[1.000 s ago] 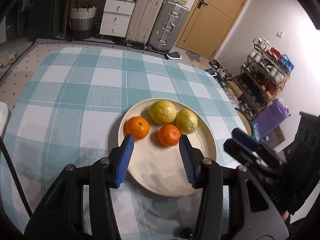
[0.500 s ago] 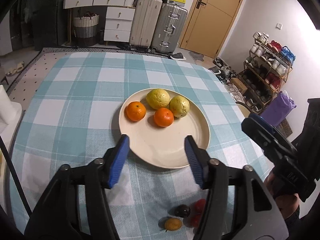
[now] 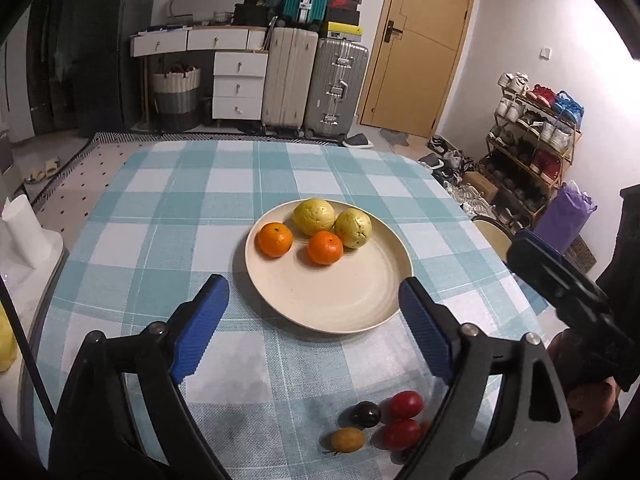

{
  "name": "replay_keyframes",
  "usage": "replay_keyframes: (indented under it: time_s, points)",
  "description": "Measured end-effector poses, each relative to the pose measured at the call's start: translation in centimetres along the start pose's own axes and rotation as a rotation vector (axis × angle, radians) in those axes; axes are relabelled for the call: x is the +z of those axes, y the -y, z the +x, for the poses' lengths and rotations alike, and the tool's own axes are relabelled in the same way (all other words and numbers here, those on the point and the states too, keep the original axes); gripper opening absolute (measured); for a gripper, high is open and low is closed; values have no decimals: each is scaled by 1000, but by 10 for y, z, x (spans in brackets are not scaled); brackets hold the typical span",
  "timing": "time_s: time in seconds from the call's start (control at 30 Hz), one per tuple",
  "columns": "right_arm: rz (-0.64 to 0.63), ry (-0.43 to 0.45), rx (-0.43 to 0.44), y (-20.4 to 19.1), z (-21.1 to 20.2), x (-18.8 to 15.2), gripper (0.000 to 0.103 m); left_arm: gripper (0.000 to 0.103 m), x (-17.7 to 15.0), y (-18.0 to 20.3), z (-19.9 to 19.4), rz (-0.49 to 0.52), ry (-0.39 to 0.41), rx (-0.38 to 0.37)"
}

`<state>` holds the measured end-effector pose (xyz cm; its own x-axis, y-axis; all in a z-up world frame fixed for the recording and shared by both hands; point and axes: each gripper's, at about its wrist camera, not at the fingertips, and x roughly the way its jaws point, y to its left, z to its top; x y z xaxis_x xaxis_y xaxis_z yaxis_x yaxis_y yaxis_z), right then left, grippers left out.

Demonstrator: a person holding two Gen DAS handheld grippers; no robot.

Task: Organize fruits
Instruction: 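Move both tools back toward the tomatoes and plums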

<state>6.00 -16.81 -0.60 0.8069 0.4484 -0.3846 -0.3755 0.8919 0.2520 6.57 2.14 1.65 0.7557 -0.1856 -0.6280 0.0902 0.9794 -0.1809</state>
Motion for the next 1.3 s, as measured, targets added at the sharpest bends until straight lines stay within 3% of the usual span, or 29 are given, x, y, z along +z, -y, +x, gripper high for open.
replay_keyframes:
  time_s: [0.07,0.1,0.13,0.27,0.5,0.63,1.03,1.3]
  points:
    - [4,14,34,-1,-7,-1,103,91,-2,0,-5,4,16,4]
    - [7,19,40,-1,-9,-1,103,101,-2,0,-7,7,23,8]
    - [8,24,42,-2,-11,-2,103,102,-4,1,-10,13,34,18]
    - [7,17,37,-3,-15,-4,103,102,-10,0,-17,25,44,35]
    - [-1,-32,35,-5,-20,-22,103,102,-34,-5,-11,14,-18,23]
    - [-6,-83,36,-6,-21,-39,103,102,-54,-11,2,-8,-93,20]
    - [21,-95,46,-10,-37,-66,103,102,-101,-16,19,0,-214,-20]
    - [28,-113,30,-12,-40,-71,103,102,-112,-12,24,25,-250,-42]
